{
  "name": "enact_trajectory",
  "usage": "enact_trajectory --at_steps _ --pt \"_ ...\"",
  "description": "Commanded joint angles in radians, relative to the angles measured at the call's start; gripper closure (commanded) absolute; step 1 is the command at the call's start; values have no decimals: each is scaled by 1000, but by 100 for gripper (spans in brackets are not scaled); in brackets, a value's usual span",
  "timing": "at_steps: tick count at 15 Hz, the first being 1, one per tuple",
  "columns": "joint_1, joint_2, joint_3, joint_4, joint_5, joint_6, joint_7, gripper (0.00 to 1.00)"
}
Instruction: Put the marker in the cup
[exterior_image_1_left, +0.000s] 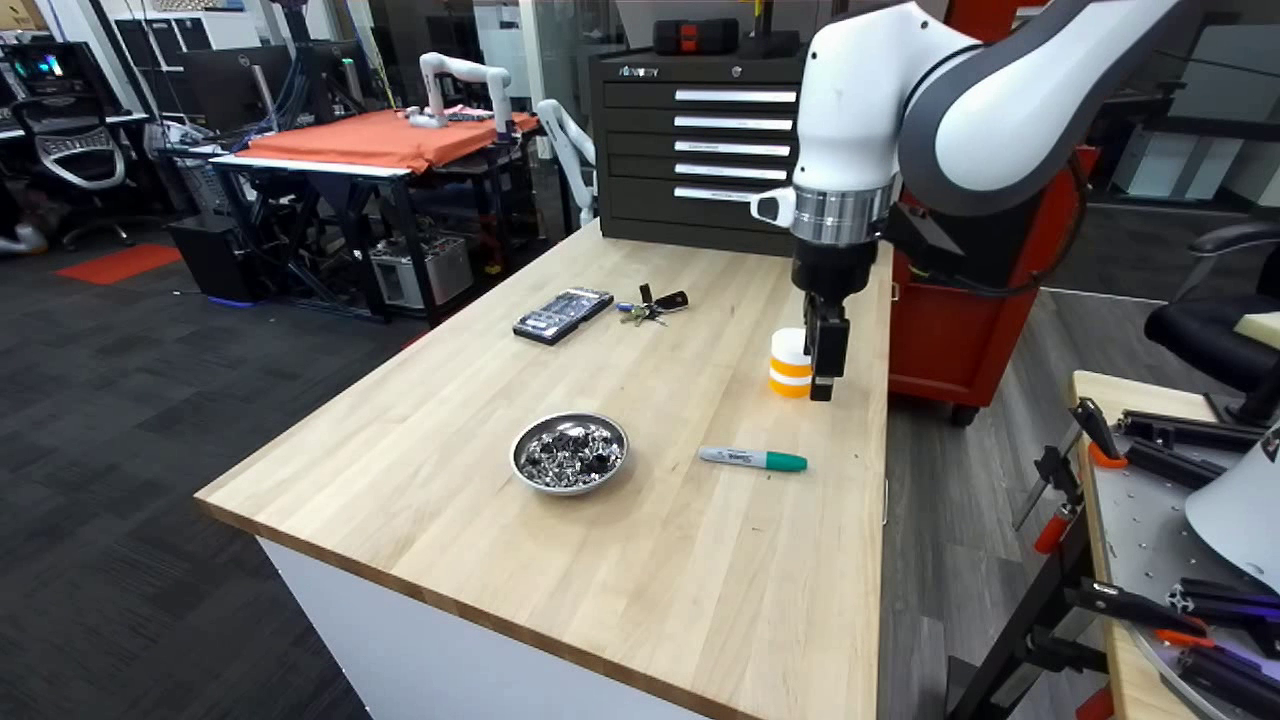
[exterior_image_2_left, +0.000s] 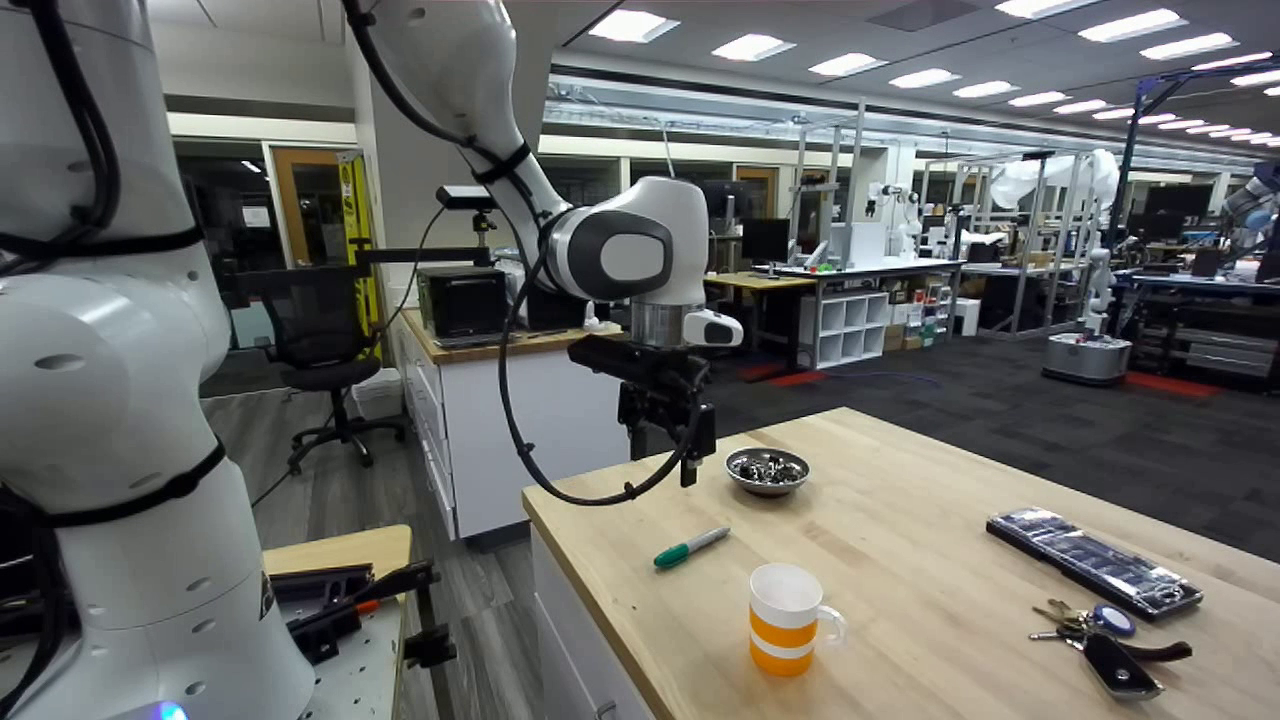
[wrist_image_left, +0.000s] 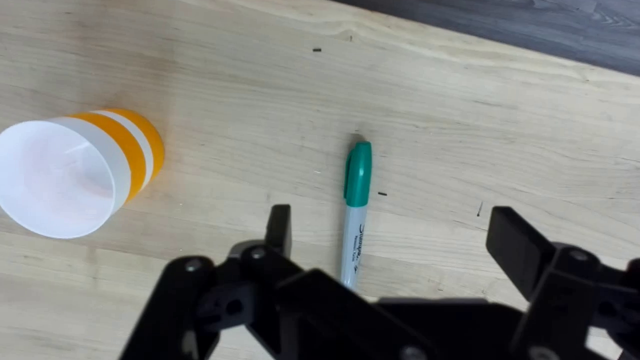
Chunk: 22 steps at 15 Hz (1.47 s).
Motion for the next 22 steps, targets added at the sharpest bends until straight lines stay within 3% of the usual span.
enact_trajectory --at_steps 1,4,5,12,22 --pt "8 13 2 -48 -8 113 21 0" --pt "9 20 2 -64 -20 158 42 0" --pt "3 25 2 -39 -1 113 5 0" --pt "3 26 2 -46 -1 125 6 0" --pt "-15 176 -15 -28 -14 286 10 0"
